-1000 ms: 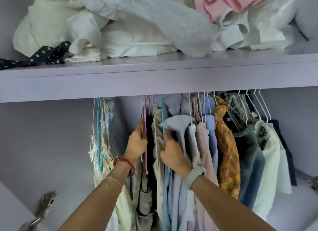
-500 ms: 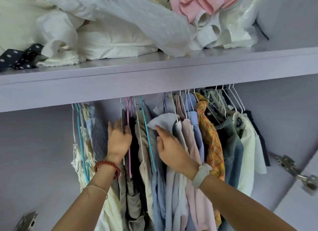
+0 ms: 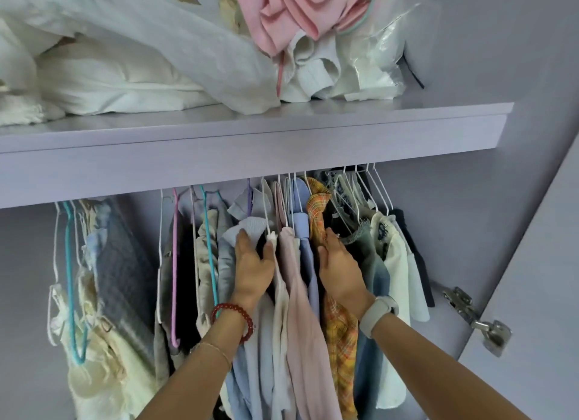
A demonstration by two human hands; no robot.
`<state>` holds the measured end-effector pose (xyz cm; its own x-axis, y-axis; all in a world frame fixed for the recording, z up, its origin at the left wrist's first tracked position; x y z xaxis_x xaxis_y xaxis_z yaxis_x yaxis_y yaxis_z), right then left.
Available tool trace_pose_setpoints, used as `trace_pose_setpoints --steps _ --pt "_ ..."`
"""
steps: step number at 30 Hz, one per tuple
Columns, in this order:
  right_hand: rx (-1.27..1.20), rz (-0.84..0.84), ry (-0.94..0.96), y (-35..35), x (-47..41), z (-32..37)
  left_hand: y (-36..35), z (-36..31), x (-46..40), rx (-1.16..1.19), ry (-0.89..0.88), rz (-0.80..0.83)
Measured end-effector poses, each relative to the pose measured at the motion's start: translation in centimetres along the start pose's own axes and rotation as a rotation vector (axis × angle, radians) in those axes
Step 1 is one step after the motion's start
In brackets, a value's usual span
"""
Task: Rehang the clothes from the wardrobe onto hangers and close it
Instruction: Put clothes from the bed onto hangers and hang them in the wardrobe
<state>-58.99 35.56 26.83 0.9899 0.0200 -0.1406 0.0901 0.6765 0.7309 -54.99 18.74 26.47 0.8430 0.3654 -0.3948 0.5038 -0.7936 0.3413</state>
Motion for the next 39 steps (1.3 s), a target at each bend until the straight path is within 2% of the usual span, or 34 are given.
trace_pose_setpoints --steps 5,11,15,18,27,29,30,33,34,35,36,39 --pt "-0.023 0.056 0.029 -0.3 -0.7 -0.1 -3.1 0.8 0.2 0.036 0.045 0.037" --pt "-0.138 0.153 0.153 -0.9 -0.4 1.2 -4.2 -0.4 -0.5 -0.098 -0.058 0.068" --pt "-0.177 0.244 0.241 -2.5 0.5 2.9 -3.4 0.0 -0.3 -0.008 -0.052 0.053" --pt "-0.198 0.235 0.258 -2.8 0.9 3.1 -3.2 -0.7 -0.3 0.017 -0.112 0.080" --pt "-0.224 0.247 0.112 -1.6 1.4 0.1 -5.0 -1.4 -1.4 -0.152 -0.117 0.185" --pt "-0.221 0.194 0.126 -0.4 1.5 -0.6 -4.8 -1.1 -1.6 -0.158 -0.105 0.189" --pt "-0.221 0.112 0.144 0.9 1.4 -1.1 -4.6 -0.9 -1.6 -0.144 -0.093 0.175" --pt "-0.093 -0.328 0.288 6.2 1.5 -1.9 -3.0 -1.6 -1.2 -0.050 -0.126 0.005" --pt "0.003 -0.453 0.317 7.4 1.4 -2.1 -2.3 -2.3 -1.1 -0.098 -0.168 -0.058" --pt "0.116 -0.506 0.304 8.0 0.7 -2.3 -2.0 -3.0 -1.0 -0.207 -0.206 -0.082" --pt "0.234 -0.468 0.244 7.8 -0.5 -2.7 -2.2 -3.7 -1.1 -0.341 -0.241 -0.060" --pt "0.486 -0.218 0.008 6.3 -4.5 -4.7 -4.2 -5.2 -1.9 -0.685 -0.303 0.097"
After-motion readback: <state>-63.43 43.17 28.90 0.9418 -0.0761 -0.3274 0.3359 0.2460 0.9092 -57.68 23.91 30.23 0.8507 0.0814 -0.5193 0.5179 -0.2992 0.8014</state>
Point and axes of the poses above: each hand's wrist, its own x-axis away from the middle knuckle, its own y-axis out of the back of the hand, z = x × y, the point moved 9 cm from there along -x, towards the middle knuckle, and after that the axes turned 14 degrees about -y, right-handed, at the moved point
